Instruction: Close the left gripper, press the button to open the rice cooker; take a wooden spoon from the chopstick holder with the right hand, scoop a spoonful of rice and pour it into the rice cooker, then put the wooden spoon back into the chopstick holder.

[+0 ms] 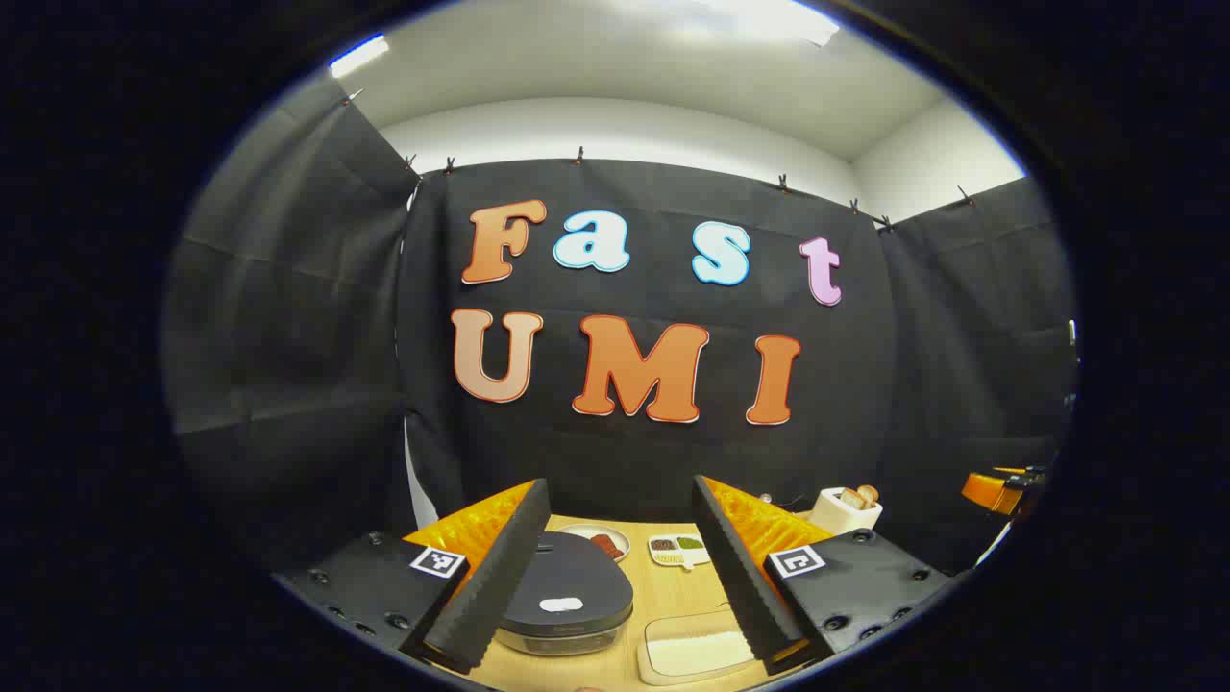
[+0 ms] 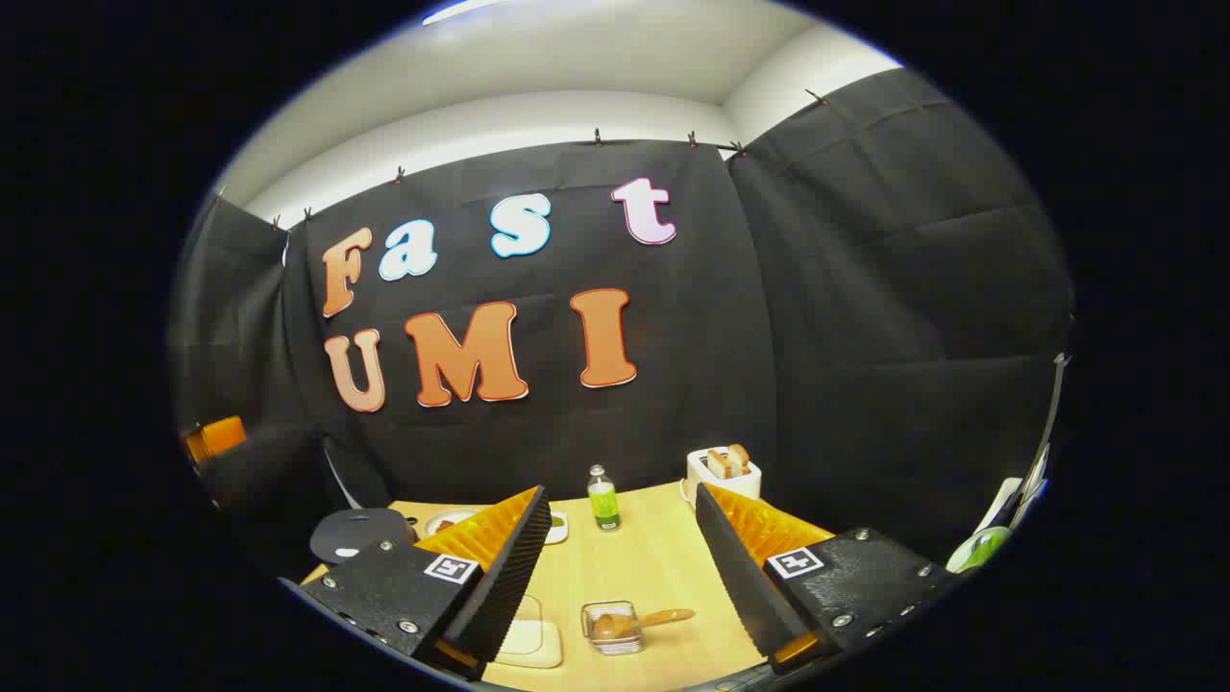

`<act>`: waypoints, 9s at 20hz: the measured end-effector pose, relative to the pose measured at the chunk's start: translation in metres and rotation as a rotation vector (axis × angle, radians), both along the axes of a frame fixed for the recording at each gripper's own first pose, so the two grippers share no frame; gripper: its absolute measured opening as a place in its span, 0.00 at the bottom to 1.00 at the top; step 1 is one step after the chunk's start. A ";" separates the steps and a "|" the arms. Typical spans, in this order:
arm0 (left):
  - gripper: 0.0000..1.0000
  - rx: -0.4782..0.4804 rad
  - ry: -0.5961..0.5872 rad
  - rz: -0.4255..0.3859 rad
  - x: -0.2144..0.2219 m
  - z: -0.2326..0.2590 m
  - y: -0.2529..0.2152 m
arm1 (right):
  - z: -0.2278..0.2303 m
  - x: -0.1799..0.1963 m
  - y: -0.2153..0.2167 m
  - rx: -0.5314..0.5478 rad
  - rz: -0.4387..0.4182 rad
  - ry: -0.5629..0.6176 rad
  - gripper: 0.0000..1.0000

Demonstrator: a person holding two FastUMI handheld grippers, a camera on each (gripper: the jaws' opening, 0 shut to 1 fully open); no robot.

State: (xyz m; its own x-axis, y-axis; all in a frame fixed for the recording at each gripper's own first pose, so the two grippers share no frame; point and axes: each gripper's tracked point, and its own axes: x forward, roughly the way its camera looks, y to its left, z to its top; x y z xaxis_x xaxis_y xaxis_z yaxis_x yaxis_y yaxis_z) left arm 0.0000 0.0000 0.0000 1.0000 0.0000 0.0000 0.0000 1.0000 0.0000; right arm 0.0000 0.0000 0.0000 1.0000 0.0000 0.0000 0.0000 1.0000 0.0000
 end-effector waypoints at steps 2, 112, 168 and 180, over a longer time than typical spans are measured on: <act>0.98 -0.002 -0.012 0.015 -0.002 0.008 -0.001 | 0.007 -0.003 -0.006 -0.011 -0.003 0.003 1.00; 0.05 0.066 0.146 0.153 0.056 -0.030 0.025 | -0.066 0.034 -0.047 0.039 0.029 0.116 0.94; 0.97 0.020 0.021 0.196 0.049 0.014 0.192 | -0.153 0.055 0.165 -0.163 0.273 0.235 0.13; 1.00 0.068 0.032 0.151 0.059 0.008 0.221 | -0.261 0.072 0.187 -0.442 0.311 0.372 0.13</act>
State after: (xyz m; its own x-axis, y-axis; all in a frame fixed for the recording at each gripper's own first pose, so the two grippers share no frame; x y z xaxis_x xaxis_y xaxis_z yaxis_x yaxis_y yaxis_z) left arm 0.0587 0.2208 0.0076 0.9881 0.1515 -0.0271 -0.1493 0.9863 0.0699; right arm 0.0718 0.1872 -0.2612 0.8866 0.2097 -0.4123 -0.3684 0.8590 -0.3555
